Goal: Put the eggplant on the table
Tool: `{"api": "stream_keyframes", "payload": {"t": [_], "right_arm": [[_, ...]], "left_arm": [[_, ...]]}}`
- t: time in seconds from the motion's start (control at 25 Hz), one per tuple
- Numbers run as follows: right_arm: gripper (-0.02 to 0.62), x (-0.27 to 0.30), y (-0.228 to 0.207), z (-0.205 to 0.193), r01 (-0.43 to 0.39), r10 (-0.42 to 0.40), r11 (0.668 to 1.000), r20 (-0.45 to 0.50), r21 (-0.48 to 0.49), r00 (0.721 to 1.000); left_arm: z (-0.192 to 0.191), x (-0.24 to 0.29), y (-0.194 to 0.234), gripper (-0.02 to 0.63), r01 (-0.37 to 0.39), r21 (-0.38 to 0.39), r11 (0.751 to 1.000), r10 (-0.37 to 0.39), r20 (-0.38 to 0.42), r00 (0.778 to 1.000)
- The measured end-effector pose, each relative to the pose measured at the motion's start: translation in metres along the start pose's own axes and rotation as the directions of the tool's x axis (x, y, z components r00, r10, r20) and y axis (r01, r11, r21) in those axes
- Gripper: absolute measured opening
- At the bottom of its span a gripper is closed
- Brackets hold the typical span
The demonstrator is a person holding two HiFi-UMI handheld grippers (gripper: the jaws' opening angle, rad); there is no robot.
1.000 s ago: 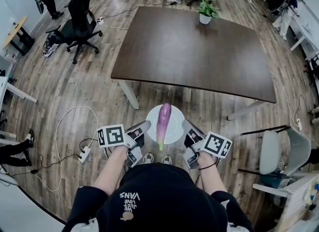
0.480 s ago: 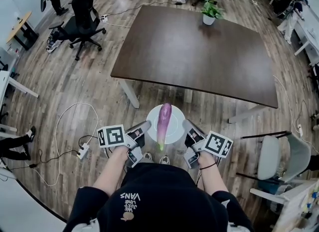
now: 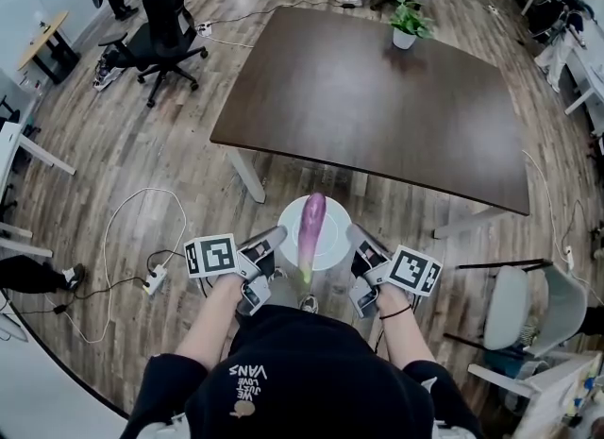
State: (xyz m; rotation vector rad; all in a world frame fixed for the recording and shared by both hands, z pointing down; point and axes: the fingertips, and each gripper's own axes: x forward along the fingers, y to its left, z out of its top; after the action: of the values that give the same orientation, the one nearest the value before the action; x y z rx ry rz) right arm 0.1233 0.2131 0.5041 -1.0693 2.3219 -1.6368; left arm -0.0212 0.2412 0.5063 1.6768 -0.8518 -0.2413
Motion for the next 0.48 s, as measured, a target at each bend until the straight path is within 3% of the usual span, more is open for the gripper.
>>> {"api": "stream_keyframes", "payload": {"t": [0.16, 0.48], "right_arm": [[0.031, 0.011, -0.008, 0.006, 0.050, -0.050, 0.999, -0.001, -0.007, 0.999], [0.031, 0.046, -0.001, 0.031, 0.048, -0.049, 0.999, 0.039, 0.012, 0.998]], "left_arm": [[0.015, 0.005, 0.005, 0.025, 0.001, 0.005, 1.000, -0.001, -0.006, 1.000], [0.061, 0.021, 0.010, 0.025, 0.011, 0.017, 1.000, -0.010, -0.039, 0.999]]}}
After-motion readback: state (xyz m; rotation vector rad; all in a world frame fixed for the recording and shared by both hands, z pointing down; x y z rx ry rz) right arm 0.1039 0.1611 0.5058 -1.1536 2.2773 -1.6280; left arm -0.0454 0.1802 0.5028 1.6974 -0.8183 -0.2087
